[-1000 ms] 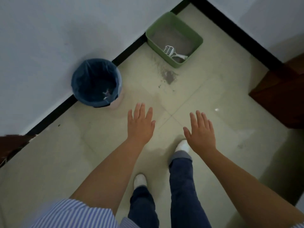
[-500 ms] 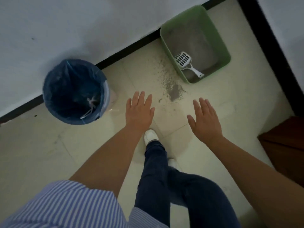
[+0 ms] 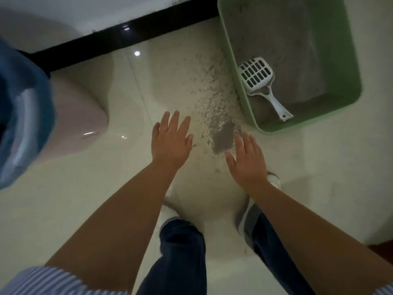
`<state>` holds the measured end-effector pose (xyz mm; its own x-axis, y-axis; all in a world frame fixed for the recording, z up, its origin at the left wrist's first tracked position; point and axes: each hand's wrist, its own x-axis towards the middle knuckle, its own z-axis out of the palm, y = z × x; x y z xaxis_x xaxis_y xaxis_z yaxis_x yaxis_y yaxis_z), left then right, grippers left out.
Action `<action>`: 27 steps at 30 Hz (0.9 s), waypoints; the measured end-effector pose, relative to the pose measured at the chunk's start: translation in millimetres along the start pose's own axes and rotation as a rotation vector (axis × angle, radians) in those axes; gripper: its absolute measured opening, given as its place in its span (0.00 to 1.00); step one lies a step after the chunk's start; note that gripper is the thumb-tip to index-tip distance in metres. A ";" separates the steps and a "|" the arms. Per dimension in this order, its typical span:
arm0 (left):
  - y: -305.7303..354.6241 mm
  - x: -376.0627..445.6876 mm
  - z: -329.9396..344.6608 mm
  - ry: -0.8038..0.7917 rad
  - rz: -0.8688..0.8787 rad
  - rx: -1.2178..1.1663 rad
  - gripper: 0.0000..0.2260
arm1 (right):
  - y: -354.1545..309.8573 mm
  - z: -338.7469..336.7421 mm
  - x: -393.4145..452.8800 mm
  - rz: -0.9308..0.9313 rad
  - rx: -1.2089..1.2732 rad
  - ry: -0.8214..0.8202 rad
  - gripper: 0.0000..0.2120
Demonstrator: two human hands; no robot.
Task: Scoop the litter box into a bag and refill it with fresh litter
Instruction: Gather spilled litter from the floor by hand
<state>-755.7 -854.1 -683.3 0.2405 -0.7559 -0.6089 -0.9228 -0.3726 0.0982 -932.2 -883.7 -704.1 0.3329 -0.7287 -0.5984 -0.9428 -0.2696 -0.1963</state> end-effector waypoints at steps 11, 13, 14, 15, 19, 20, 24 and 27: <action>-44.1 167.8 139.0 0.233 0.047 -0.107 0.38 | 34.9 137.9 152.8 0.115 0.097 0.375 0.31; -46.3 176.0 144.2 0.273 0.084 -0.097 0.35 | 14.5 140.6 167.3 0.087 0.110 0.470 0.31; -46.6 178.4 145.6 0.294 0.099 -0.089 0.34 | 1.2 139.2 173.6 0.075 0.138 0.487 0.32; -46.5 179.5 145.3 0.297 0.103 -0.085 0.34 | -12.1 137.1 179.8 0.069 0.173 0.478 0.33; -48.4 180.7 143.3 0.313 0.075 -0.104 0.35 | -45.8 117.8 199.9 0.000 0.376 0.419 0.36; -48.5 180.7 143.2 0.322 0.075 -0.110 0.35 | -47.2 111.0 201.1 -0.051 0.449 0.414 0.35; -49.5 181.1 144.5 0.348 0.091 -0.134 0.35 | -22.3 111.0 177.6 -0.078 0.555 0.556 0.29; -49.8 180.4 145.5 0.371 0.117 -0.155 0.35 | 10.9 147.8 137.8 0.066 0.470 0.537 0.33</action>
<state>-710.2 -893.6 -912.5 0.2555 -0.9300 -0.2643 -0.9009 -0.3282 0.2840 -899.3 -894.0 -903.5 0.1236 -0.9760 -0.1791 -0.8292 -0.0025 -0.5589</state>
